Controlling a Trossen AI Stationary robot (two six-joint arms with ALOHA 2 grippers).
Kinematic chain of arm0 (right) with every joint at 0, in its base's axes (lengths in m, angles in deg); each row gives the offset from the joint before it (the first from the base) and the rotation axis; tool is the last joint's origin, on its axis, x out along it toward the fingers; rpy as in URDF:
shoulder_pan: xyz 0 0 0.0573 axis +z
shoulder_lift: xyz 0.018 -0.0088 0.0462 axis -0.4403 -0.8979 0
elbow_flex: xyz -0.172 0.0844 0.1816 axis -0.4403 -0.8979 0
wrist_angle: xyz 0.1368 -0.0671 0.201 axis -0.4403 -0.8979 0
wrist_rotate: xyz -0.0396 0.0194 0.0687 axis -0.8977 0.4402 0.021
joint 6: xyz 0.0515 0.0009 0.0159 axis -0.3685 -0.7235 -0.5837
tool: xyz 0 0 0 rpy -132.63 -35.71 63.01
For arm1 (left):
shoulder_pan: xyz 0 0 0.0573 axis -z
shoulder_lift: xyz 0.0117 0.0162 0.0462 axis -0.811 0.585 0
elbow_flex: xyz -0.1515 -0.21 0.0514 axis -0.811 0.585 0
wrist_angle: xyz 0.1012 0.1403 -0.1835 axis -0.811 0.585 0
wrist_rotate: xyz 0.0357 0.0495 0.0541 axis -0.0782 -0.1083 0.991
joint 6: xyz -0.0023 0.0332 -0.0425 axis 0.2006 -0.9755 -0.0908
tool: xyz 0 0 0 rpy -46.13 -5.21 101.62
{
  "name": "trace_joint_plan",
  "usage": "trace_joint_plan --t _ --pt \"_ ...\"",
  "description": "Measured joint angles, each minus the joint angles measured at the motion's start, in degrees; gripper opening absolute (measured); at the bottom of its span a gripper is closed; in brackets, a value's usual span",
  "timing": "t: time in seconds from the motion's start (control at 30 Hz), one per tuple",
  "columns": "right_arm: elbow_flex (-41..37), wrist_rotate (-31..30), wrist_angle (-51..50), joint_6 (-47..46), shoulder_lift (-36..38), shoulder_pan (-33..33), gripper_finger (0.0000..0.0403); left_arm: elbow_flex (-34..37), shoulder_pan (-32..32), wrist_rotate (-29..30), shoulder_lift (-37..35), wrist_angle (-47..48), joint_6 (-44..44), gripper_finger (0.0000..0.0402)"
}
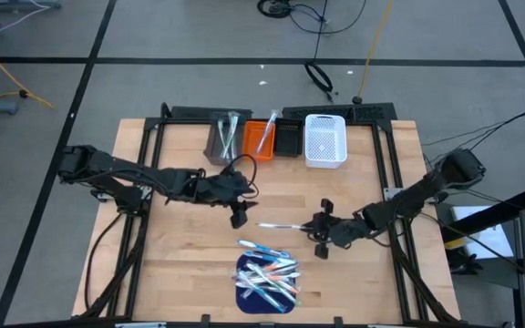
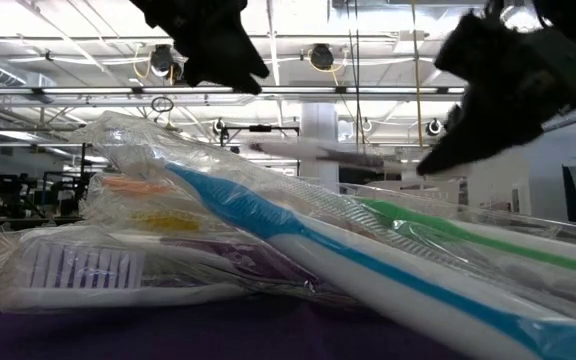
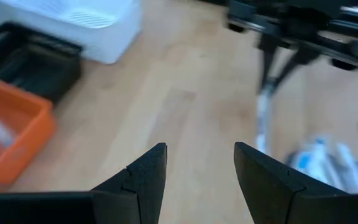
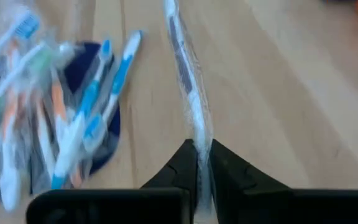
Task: Pick & Place Toothbrushes
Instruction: Put the purple toothbrush into the white bin
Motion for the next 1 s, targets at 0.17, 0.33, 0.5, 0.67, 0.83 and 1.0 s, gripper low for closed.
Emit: trace_joint_plan --t 0.17,0.33,0.5,0.67,0.83,1.0 --pt "7.46 0.96 -8.44 6.94 0.85 -2.37 0.0016 0.0 0.87 -2.72 0.01 -1.56 -1.28 0.0186" --pt "15.24 0.94 -19.74 11.84 0.85 -4.95 0.0016 0.0 1.62 -2.77 0.0 -1.59 -1.26 0.0186" --pt "23.38 0.77 -29.14 16.18 0.87 -6.98 0.0016 0.0 2.16 -5.77 0.02 -1.61 -1.26 0.0186" --pt "28.13 0.76 -33.02 20.61 0.87 -8.28 0.0016 0.0 2.16 -8.27 0.02 -1.63 -0.82 0.0186" --pt "31.44 0.81 -36.07 23.37 0.87 -9.02 0.0016 0.0 2.16 -8.27 0.01 -1.63 -0.81 0.0186" --pt "31.95 0.78 -37.24 24.42 0.87 -9.34 0.0016 0.0 2.11 -8.25 0.02 -0.97 -0.28 0.0171"
